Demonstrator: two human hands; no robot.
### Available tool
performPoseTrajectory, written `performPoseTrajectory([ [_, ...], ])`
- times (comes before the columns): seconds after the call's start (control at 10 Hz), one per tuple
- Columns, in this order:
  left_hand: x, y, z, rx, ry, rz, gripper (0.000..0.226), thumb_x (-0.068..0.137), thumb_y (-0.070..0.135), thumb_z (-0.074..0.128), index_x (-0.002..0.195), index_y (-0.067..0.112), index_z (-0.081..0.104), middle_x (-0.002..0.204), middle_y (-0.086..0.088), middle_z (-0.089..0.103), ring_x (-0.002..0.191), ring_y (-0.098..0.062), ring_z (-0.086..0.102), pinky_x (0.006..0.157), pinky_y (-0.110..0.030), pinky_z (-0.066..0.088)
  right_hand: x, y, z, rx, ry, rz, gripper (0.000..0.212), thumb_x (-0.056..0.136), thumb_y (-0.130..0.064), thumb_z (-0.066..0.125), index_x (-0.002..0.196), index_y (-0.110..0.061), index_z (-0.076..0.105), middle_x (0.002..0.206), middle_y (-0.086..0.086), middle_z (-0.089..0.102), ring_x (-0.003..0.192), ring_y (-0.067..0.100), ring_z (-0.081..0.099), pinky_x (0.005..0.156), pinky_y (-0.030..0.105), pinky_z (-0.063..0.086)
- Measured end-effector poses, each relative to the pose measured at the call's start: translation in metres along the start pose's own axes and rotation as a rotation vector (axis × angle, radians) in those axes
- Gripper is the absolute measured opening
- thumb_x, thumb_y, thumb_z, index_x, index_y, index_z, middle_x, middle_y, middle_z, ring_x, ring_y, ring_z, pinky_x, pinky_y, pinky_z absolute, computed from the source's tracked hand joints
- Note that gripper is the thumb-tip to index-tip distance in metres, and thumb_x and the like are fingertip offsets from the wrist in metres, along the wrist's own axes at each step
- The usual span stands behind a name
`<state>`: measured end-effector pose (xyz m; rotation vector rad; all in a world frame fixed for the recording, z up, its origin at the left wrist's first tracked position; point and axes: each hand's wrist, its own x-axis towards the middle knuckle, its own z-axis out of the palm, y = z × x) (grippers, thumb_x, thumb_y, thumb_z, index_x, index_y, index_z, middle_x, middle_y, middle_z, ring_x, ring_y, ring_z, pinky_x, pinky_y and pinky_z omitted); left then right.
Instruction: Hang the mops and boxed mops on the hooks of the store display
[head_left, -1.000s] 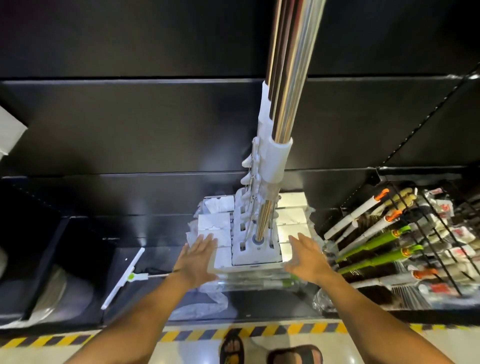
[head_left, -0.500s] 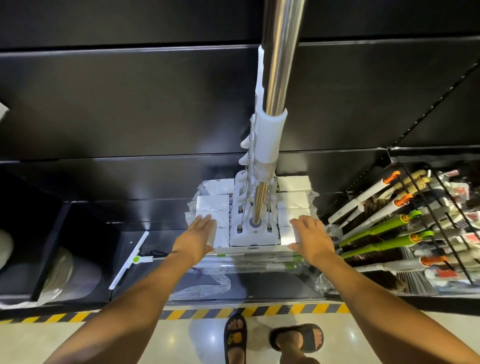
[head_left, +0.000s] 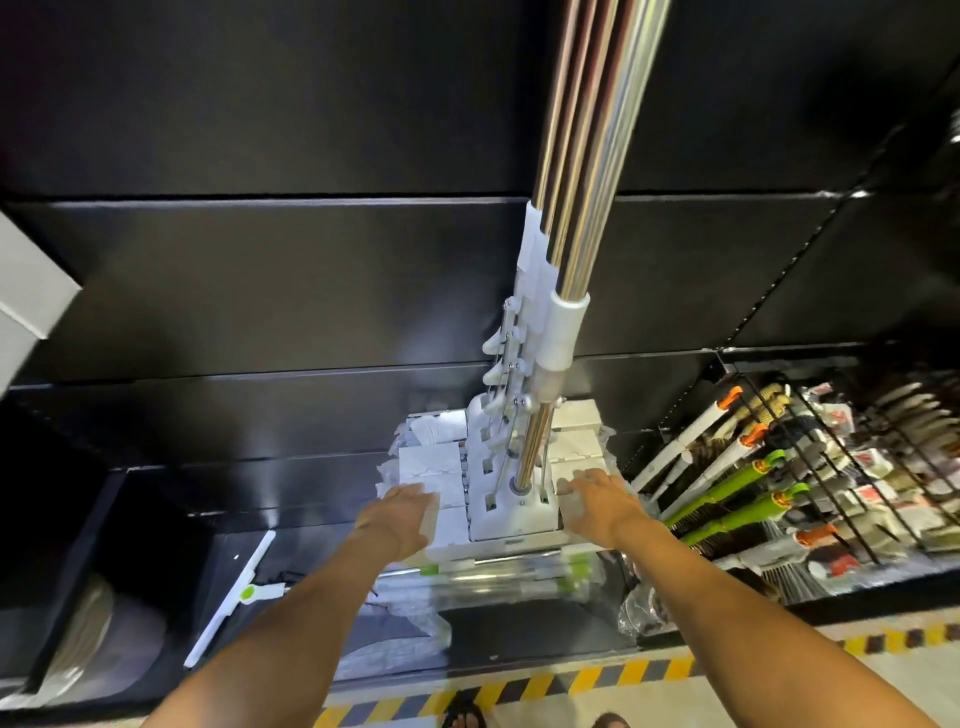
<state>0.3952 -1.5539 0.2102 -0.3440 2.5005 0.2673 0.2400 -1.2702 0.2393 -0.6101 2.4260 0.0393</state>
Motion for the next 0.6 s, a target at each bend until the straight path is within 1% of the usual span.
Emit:
performPoseTrajectory([
  [0.1, -0.007, -0.003, -0.009, 0.026, 0.034, 0.013, 0.071, 0.1, 0.038, 0.06, 0.162, 0.031, 0.027, 0.173, 0.004, 0.016, 0.159, -0.021, 0.02, 0.125, -0.043, 0.029, -0.018, -0.008, -0.015, -0.019, 0.009, 0.013, 0.072, 0.095, -0.047, 0.059, 0.158, -0.029, 0.03, 0.168, 0.003, 0.018, 0.154, 0.03, 0.017, 0.124, 0.048, 0.024],
  [0.2, -0.014, -0.002, -0.019, 0.048, 0.074, 0.01, 0.068, 0.1, 0.04, 0.058, 0.161, 0.03, 0.029, 0.173, 0.003, 0.018, 0.159, -0.022, 0.02, 0.126, -0.042, 0.027, -0.028, -0.008, -0.024, -0.01, 0.028, 0.023, 0.07, 0.097, -0.047, 0.059, 0.158, -0.027, 0.032, 0.166, 0.005, 0.02, 0.153, 0.031, 0.019, 0.123, 0.047, 0.026],
  [0.3, -0.032, 0.003, -0.039, 0.064, 0.146, 0.007, 0.067, 0.1, 0.044, 0.058, 0.16, 0.031, 0.032, 0.173, 0.001, 0.019, 0.159, -0.023, 0.021, 0.127, -0.044, 0.027, -0.051, -0.006, -0.045, -0.005, 0.085, 0.021, 0.062, 0.096, -0.047, 0.058, 0.153, -0.029, 0.041, 0.161, 0.005, 0.031, 0.148, 0.032, 0.028, 0.117, 0.049, 0.034],
  [0.4, -0.048, 0.009, -0.051, 0.059, 0.184, 0.0, 0.066, 0.098, 0.044, 0.059, 0.158, 0.032, 0.035, 0.171, 0.0, 0.022, 0.158, -0.024, 0.024, 0.125, -0.048, 0.029, -0.071, -0.004, -0.059, -0.01, 0.134, 0.013, 0.056, 0.096, -0.048, 0.056, 0.149, -0.03, 0.048, 0.156, 0.005, 0.04, 0.143, 0.032, 0.037, 0.114, 0.049, 0.038],
  [0.5, -0.081, 0.024, -0.069, 0.089, 0.267, -0.001, 0.063, 0.099, 0.045, 0.058, 0.158, 0.032, 0.036, 0.171, 0.001, 0.024, 0.158, -0.024, 0.024, 0.125, -0.05, 0.03, -0.108, 0.001, -0.08, 0.006, 0.241, -0.016, 0.046, 0.096, -0.047, 0.056, 0.139, -0.03, 0.057, 0.146, 0.005, 0.05, 0.134, 0.031, 0.047, 0.108, 0.049, 0.043],
  [0.6, -0.106, 0.042, -0.081, 0.105, 0.343, 0.011, 0.063, 0.101, 0.045, 0.057, 0.158, 0.032, 0.035, 0.171, 0.0, 0.023, 0.158, -0.024, 0.023, 0.125, -0.05, 0.029, -0.136, 0.005, -0.096, -0.005, 0.332, -0.039, 0.042, 0.095, -0.046, 0.057, 0.134, -0.03, 0.06, 0.141, 0.005, 0.053, 0.129, 0.03, 0.05, 0.105, 0.048, 0.045],
])
